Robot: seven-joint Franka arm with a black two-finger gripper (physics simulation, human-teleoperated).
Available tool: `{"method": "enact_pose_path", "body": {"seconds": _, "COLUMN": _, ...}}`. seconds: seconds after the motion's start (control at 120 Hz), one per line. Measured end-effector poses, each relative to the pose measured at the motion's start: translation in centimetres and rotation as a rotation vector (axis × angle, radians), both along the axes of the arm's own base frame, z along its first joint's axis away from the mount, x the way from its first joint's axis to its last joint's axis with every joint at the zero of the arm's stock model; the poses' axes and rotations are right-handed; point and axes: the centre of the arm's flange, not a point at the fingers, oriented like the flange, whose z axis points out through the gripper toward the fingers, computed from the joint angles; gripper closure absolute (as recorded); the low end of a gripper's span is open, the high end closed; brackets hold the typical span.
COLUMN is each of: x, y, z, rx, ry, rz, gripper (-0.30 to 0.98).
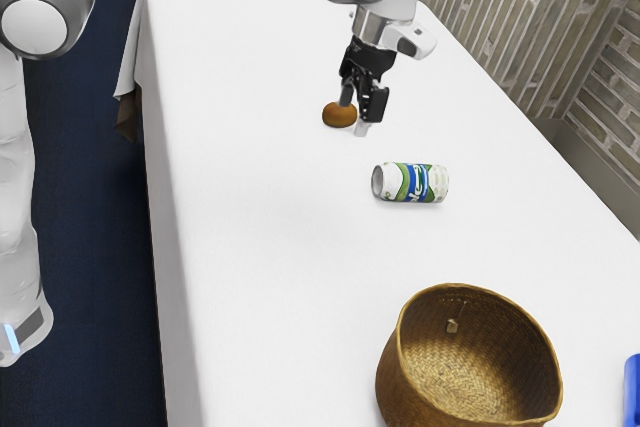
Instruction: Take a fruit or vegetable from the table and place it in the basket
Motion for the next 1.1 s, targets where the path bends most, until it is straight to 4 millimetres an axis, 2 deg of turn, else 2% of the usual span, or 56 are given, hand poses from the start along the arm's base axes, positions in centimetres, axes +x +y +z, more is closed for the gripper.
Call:
{"method": "enact_pose_path", "body": {"seconds": 0.033, "x": 0.5, "y": 0.0, "z": 4.3, "rx": 0.006, "ry": -0.081, "rz": 0.001, "gripper": 0.00}}
{"method": "enact_pose_path", "body": {"seconds": 0.083, "x": 0.5, "y": 0.4, "z": 7.3, "rx": 0.012, "ry": -0.130, "rz": 0.007, "gripper": 0.00}}
{"method": "enact_pose_path", "body": {"seconds": 0.158, "x": 0.3, "y": 1.9, "z": 8.6, "rx": 0.020, "ry": -0.141, "rz": 0.035, "gripper": 0.00}}
{"method": "enact_pose_path", "body": {"seconds": 0.283, "x": -0.3, "y": 6.1, "z": 8.8, "rx": 0.027, "ry": -0.126, "rz": 0.113, "gripper": 0.00}}
{"method": "enact_pose_path", "body": {"seconds": 0.317, "x": -0.8, "y": 7.1, "z": 10.0, "rx": 0.026, "ry": -0.143, "rz": 0.131, "gripper": 0.00}}
{"method": "enact_pose_path", "body": {"seconds": 0.342, "x": -1.5, "y": 7.7, "z": 11.8, "rx": 0.028, "ry": -0.174, "rz": 0.144, "gripper": 0.00}}
{"method": "enact_pose_path", "body": {"seconds": 0.375, "x": -2.9, "y": 8.3, "z": 15.3, "rx": 0.034, "ry": -0.236, "rz": 0.159, "gripper": 0.00}}
{"method": "enact_pose_path", "body": {"seconds": 0.458, "x": -6.9, "y": 9.3, "z": 21.5, "rx": 0.047, "ry": -0.343, "rz": 0.190, "gripper": 0.00}}
{"method": "enact_pose_path", "body": {"seconds": 0.517, "x": -9.9, "y": 9.8, "z": 24.4, "rx": 0.050, "ry": -0.393, "rz": 0.208, "gripper": 0.00}}
{"method": "enact_pose_path", "body": {"seconds": 0.575, "x": -11.5, "y": 10.7, "z": 25.4, "rx": 0.051, "ry": -0.407, "rz": 0.229, "gripper": 0.00}}
{"method": "enact_pose_path", "body": {"seconds": 0.617, "x": -12.0, "y": 11.7, "z": 25.5, "rx": 0.052, "ry": -0.401, "rz": 0.251, "gripper": 0.00}}
{"method": "enact_pose_path", "body": {"seconds": 0.65, "x": -11.8, "y": 13.1, "z": 24.7, "rx": 0.053, "ry": -0.377, "rz": 0.280, "gripper": 0.00}}
{"method": "enact_pose_path", "body": {"seconds": 0.683, "x": -11.4, "y": 15.0, "z": 23.3, "rx": 0.055, "ry": -0.341, "rz": 0.322, "gripper": 0.00}}
{"method": "enact_pose_path", "body": {"seconds": 0.817, "x": -10.2, "y": 25.2, "z": 17.0, "rx": 0.092, "ry": -0.185, "rz": 0.543, "gripper": 0.00}}
{"method": "enact_pose_path", "body": {"seconds": 0.875, "x": -9.4, "y": 28.1, "z": 14.3, "rx": 0.102, "ry": -0.127, "rz": 0.602, "gripper": 0.00}}
{"method": "enact_pose_path", "body": {"seconds": 0.925, "x": -7.2, "y": 28.3, "z": 12.0, "rx": 0.104, "ry": -0.092, "rz": 0.598, "gripper": 0.00}}
{"method": "enact_pose_path", "body": {"seconds": 1.05, "x": -1.8, "y": 25.3, "z": 8.1, "rx": 0.065, "ry": -0.083, "rz": 0.523, "gripper": 0.00}}
{"method": "enact_pose_path", "body": {"seconds": 1.1, "x": 0.2, "y": 24.4, "z": 5.8, "rx": 0.048, "ry": -0.084, "rz": 0.489, "gripper": 0.00}}
